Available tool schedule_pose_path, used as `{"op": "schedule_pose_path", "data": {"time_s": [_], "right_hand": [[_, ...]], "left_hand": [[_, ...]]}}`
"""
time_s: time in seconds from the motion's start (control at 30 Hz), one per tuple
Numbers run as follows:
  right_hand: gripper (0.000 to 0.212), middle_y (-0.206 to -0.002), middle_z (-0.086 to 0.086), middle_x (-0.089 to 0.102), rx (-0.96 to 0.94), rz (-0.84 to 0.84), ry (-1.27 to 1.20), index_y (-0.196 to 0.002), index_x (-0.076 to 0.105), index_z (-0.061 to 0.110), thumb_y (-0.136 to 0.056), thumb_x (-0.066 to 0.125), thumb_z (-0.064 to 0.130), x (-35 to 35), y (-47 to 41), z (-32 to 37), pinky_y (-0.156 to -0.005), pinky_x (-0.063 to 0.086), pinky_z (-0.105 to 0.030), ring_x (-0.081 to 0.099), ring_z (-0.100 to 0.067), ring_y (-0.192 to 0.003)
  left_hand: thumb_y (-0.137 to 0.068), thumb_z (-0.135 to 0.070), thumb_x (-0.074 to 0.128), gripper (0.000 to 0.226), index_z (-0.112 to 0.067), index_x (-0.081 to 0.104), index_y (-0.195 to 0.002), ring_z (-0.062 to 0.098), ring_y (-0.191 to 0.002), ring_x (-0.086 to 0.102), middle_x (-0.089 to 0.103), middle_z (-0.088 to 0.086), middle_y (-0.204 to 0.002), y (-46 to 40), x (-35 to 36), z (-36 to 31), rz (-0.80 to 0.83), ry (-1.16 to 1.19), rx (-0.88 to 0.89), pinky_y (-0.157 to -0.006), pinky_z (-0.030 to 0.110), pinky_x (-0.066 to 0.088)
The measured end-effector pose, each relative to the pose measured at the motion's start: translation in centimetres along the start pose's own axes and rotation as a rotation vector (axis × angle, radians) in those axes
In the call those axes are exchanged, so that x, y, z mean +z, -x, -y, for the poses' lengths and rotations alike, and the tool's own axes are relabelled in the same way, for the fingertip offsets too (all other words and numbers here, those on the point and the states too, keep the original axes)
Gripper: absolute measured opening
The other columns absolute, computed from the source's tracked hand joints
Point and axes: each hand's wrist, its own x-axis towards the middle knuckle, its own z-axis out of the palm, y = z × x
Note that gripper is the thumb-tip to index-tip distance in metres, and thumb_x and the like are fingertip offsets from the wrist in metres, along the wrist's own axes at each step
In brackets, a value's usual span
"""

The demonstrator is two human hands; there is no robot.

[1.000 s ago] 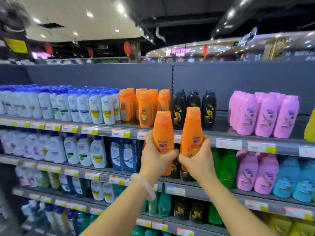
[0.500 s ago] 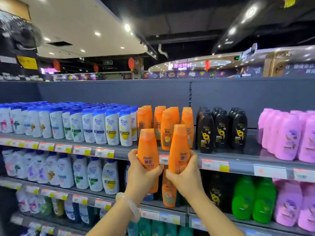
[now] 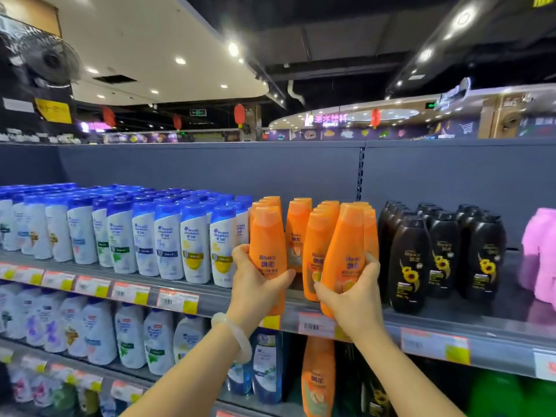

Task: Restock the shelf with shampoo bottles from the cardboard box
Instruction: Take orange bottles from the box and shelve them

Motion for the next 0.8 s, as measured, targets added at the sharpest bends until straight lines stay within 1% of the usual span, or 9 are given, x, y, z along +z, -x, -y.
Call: {"op": "schedule_pose_path", "data": {"time_s": [0.1,0.17,0.27,0.37,0.43,0.5,0.6,0.73,0.8], "right_hand": [[0.074,-0.103,0.007,0.048,-0.006,-0.028,0.028,-0.113,0.026,0.028,-0.066,0.081,0.013,-0.1,-0.9,-0.1,-0.075,0.041,-0.026,0.054,-0.015,-0.091],[0.075,-0.102,0.008,0.047,0.000,-0.058,0.037,-0.117,0.027,0.024,-0.066,0.081,0.012,-0.2,-1.5,-0.2,-0.076,0.041,-0.027,0.053,-0.014,-0.090],[0.081,-0.104,0.008,0.046,0.017,-0.105,0.066,-0.127,0.028,0.016,-0.065,0.081,0.011,-0.4,-1.9,-0.6,-0.076,0.041,-0.028,0.052,-0.013,-0.091],[0.081,-0.096,0.022,0.041,0.023,-0.146,0.097,-0.127,0.027,0.018,-0.067,0.080,0.010,-0.8,-2.2,-0.6,-0.069,0.040,-0.019,0.051,-0.002,-0.084],[0.079,-0.095,0.025,0.040,0.026,-0.166,0.099,-0.126,0.027,0.019,-0.068,0.079,0.007,-0.9,-2.1,-0.7,-0.064,0.037,-0.012,0.049,0.004,-0.082],[0.080,-0.094,0.025,0.040,0.038,-0.180,0.108,-0.127,0.027,0.019,-0.068,0.079,0.007,-1.0,-1.9,-0.8,-0.064,0.038,-0.013,0.049,0.003,-0.081],[0.083,-0.093,0.024,0.040,0.046,-0.204,0.136,-0.131,0.026,0.016,-0.068,0.079,0.007,-1.2,-1.7,-0.9,-0.074,0.041,-0.025,0.050,-0.003,-0.084],[0.084,-0.091,0.025,0.037,0.042,-0.239,0.151,-0.132,0.026,0.013,-0.068,0.079,0.005,-1.3,-1.5,-1.2,-0.075,0.038,-0.026,0.045,0.005,-0.079],[0.084,-0.092,0.026,0.035,0.042,-0.245,0.159,-0.133,0.026,0.012,-0.068,0.079,0.005,-1.4,-1.4,-1.4,-0.075,0.038,-0.027,0.045,0.003,-0.079]], "left_hand": [[-0.071,-0.023,0.078,0.064,-0.020,0.027,-0.110,0.011,-0.085,0.059,0.054,-0.002,-0.097,-2.2,0.2,1.2,-0.011,0.016,0.005,-0.069,0.023,0.048],[-0.071,-0.023,0.078,0.065,-0.020,0.027,-0.111,0.012,-0.088,0.058,0.053,-0.002,-0.100,-3.5,0.4,1.7,-0.005,0.037,0.027,-0.069,0.022,0.047],[-0.071,-0.025,0.078,0.067,-0.017,0.027,-0.114,0.012,-0.089,0.056,0.051,-0.003,-0.102,-5.0,0.9,2.1,0.016,0.045,0.063,-0.074,0.027,0.044],[-0.071,-0.024,0.079,0.066,-0.021,0.025,-0.110,-0.003,-0.084,0.052,0.048,-0.014,-0.095,-6.2,1.5,2.6,0.034,0.065,0.107,-0.073,0.021,0.044],[-0.071,-0.025,0.079,0.067,-0.024,0.023,-0.108,-0.005,-0.083,0.052,0.049,-0.014,-0.094,-6.6,2.0,3.4,0.051,0.064,0.106,-0.068,0.012,0.041],[-0.070,-0.023,0.080,0.068,-0.024,0.023,-0.107,0.002,-0.082,0.055,0.053,-0.007,-0.097,-6.5,2.3,4.8,0.058,0.058,0.079,-0.066,0.011,0.039],[-0.070,-0.021,0.079,0.067,-0.022,0.024,-0.108,0.018,-0.091,0.058,0.055,0.004,-0.103,-6.8,2.5,6.4,0.065,0.056,0.049,-0.075,0.025,0.042],[-0.070,-0.022,0.079,0.068,-0.021,0.023,-0.109,0.020,-0.099,0.054,0.048,0.002,-0.108,-7.3,2.4,6.9,0.098,0.019,0.054,-0.081,0.029,0.040],[-0.069,-0.023,0.080,0.071,-0.019,0.025,-0.114,0.022,-0.106,0.052,0.046,0.001,-0.111,-7.4,2.3,6.9,0.106,0.014,0.046,-0.084,0.029,0.039]]}}
